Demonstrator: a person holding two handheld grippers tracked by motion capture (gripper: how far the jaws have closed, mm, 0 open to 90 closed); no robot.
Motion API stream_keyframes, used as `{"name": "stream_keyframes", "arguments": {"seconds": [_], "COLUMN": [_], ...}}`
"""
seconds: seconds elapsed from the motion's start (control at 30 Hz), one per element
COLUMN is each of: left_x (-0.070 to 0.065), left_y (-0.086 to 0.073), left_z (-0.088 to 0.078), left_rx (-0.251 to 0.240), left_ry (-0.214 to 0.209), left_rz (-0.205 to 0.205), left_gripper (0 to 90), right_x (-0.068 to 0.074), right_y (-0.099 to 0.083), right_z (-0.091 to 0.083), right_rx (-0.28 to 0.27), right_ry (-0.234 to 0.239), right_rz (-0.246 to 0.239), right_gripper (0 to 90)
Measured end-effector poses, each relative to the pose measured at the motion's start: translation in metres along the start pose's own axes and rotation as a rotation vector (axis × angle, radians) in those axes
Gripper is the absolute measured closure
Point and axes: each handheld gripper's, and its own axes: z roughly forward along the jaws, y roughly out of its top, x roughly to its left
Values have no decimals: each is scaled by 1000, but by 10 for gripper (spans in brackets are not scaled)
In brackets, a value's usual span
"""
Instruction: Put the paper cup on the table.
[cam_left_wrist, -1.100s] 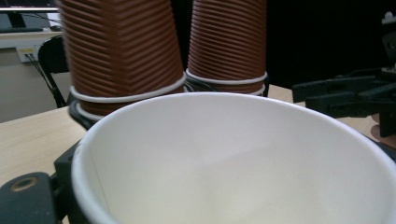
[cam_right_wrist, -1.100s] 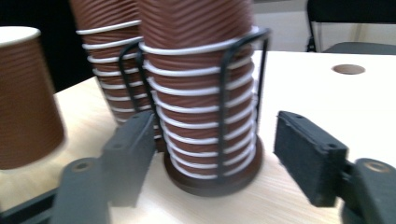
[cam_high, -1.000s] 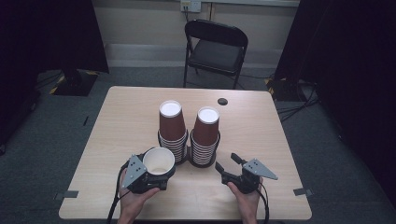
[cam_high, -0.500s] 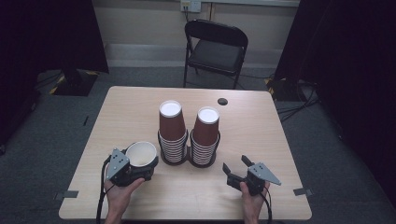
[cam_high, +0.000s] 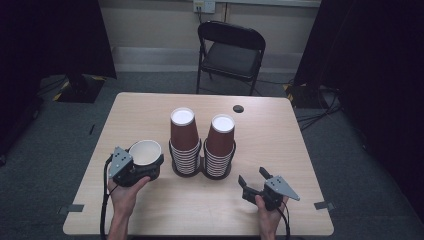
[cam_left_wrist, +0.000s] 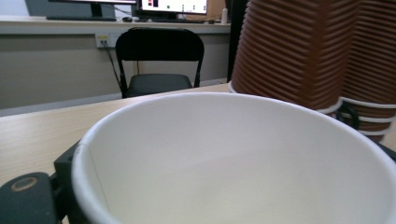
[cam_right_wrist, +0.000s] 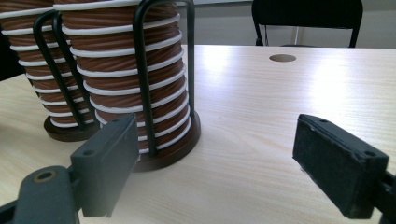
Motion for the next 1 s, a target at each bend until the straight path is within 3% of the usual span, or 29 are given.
{"name": "stream_keyframes", "arguments": {"seconds": [0.23, 0.33, 0.5, 0.7, 0.83, 1.0], "left_x": [10, 16, 28, 34, 38, 46], "left_y": [2, 8, 11, 8, 4, -2], "left_z": [9, 13, 20, 31, 41, 51], "left_rx": [9, -4, -30, -16, -24, -9], "left_ry": [18, 47, 58, 65, 93, 97], "left_rz": [9, 6, -32, -39, -32, -61], "left_gripper": [81, 80, 79, 76, 72, 71], "right_x": [0, 1, 1, 1, 1, 1], "right_y": [0, 0, 0, 0, -1, 0], "right_z": [-1, -1, -2, -2, -2, -1], "right_rx": [-2, -2, -3, -1, -6, 3], "right_ry": [-3, -6, 0, -4, -4, 4], "right_rz": [-4, -4, 2, -3, -1, 0], "right_gripper": [141, 141, 140, 140, 140, 140]}}
